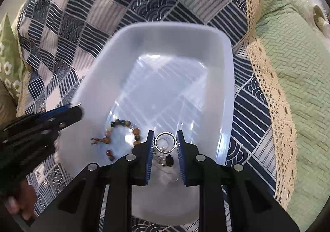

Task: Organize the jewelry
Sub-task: 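Grasp the gold ring with the right tool while the left carries the charm to the tray, then open the left tool over the tray while the right releases the gold ring there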

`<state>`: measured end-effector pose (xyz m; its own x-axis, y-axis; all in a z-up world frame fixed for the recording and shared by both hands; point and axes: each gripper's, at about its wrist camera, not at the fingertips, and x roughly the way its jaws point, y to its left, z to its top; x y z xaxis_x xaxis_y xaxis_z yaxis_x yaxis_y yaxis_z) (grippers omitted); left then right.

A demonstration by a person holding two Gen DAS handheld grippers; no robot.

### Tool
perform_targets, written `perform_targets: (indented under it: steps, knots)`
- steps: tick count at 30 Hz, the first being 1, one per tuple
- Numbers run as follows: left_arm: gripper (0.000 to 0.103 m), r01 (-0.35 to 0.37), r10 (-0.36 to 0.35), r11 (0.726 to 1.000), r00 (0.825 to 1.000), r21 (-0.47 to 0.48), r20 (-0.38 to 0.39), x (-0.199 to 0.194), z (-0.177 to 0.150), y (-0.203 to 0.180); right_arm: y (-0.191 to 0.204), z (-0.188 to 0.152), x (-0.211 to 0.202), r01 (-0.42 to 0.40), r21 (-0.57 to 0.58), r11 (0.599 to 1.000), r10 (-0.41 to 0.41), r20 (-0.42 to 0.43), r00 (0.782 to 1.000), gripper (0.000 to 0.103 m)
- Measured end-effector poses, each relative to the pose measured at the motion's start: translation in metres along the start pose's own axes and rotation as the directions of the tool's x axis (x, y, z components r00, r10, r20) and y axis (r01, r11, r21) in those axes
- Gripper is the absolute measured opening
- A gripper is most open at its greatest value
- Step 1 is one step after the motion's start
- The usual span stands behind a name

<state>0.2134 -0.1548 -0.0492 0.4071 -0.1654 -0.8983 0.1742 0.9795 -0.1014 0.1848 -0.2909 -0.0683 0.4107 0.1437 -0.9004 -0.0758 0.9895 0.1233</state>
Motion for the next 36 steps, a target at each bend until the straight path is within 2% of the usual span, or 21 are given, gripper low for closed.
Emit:
perform_targets:
  steps: [7,9,21,23,24,25,28,30,34,36]
  knots:
    - [0.016,-0.048,0.05,0.996,0.998,0.072,-0.035,0.04,0.011,-0.025,-0.004,0.005,0.019,-0.021,0.019,1.0,0.022,-0.03,0.999,0.022]
    - [0.016,-0.036,0.038,0.997,0.999,0.062,-0.034,0.047,0.013,-0.024,-0.005,0.008,0.018,-0.01,0.029,1.0,0.011,-0.02,1.0,0.022]
    - [0.018,-0.049,0.052,0.995,0.998,0.091,-0.031,0.053,0.012,-0.029,-0.01,0.009,0.016,-0.03,0.046,0.999,0.031,-0.02,0.999,0.022]
    - [0.023,-0.046,0.048,0.995,0.999,0.09,-0.025,0.046,0.011,-0.029,-0.01,0.009,0.015,-0.033,0.047,0.998,0.034,-0.018,0.999,0.022]
    - [0.042,-0.062,0.063,0.995,0.998,0.084,-0.009,0.041,0.01,-0.028,-0.011,0.009,0.015,-0.038,0.051,0.998,0.04,-0.02,0.999,0.022]
    - [0.048,-0.081,0.08,0.994,0.997,0.077,0.01,0.035,0.01,-0.025,-0.013,0.009,0.015,-0.04,0.054,0.998,0.041,-0.019,0.999,0.022]
    - [0.048,-0.031,0.03,0.998,0.999,0.045,0.035,0.019,0.007,-0.015,-0.013,0.01,0.015,-0.042,0.051,0.998,0.043,-0.017,0.999,0.022]
    - [0.048,-0.05,0.049,0.998,0.998,0.031,0.051,0.011,0.006,-0.01,-0.012,0.01,0.019,-0.039,0.044,0.998,0.04,-0.021,0.999,0.022]
    - [0.049,-0.008,0.007,1.0,0.998,0.011,0.065,-0.005,0.002,0.003,-0.002,0.01,0.019,-0.016,0.009,1.0,0.016,-0.024,1.0,0.023]
    - [0.049,-0.013,0.012,1.0,0.997,0.009,0.074,-0.013,-0.001,0.005,0.001,0.009,0.019,0.002,-0.007,1.0,-0.002,-0.025,1.0,0.023]
